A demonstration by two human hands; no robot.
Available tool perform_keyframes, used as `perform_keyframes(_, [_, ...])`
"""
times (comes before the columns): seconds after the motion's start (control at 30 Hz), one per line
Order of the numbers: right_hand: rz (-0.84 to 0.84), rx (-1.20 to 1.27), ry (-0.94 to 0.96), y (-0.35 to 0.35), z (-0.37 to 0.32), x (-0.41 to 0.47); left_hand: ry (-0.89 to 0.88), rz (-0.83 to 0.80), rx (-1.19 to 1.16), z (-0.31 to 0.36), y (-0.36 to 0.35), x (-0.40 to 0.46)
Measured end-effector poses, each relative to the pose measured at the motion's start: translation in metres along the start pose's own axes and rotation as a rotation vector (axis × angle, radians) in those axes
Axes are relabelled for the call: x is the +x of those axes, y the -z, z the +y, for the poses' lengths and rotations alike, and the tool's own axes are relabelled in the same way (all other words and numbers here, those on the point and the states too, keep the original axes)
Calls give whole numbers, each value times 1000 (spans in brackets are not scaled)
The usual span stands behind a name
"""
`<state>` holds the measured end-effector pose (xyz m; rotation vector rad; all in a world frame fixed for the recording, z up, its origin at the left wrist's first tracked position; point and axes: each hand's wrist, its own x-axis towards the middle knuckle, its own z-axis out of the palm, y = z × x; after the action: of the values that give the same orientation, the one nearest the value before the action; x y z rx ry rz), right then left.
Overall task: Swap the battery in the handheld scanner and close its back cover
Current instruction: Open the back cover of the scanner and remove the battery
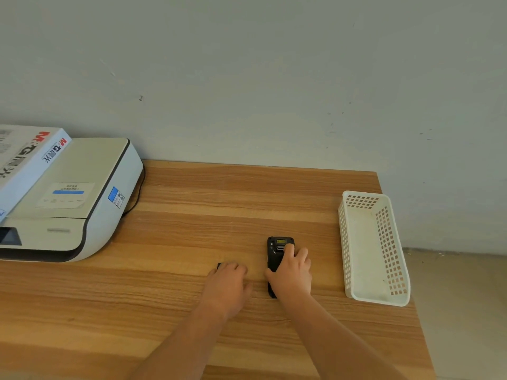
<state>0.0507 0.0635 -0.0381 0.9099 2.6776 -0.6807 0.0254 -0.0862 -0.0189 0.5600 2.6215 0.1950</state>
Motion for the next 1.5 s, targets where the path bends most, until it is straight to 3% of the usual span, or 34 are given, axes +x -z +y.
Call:
perform_keyframes(0.37, [111,94,78,17,-2,-2,1,43,82,11,24,6])
perform_keyframes(0.87, [-68,-44,-97,53,55,20,-14,1,82,33,31,12])
perform_keyframes(1.33, [-121,-131,-60,32,70,21,0,-39,74,37,21,10])
perform_keyframes(1.5, [-69,-101,13,43,60,28,4,-28,59,37,23,13])
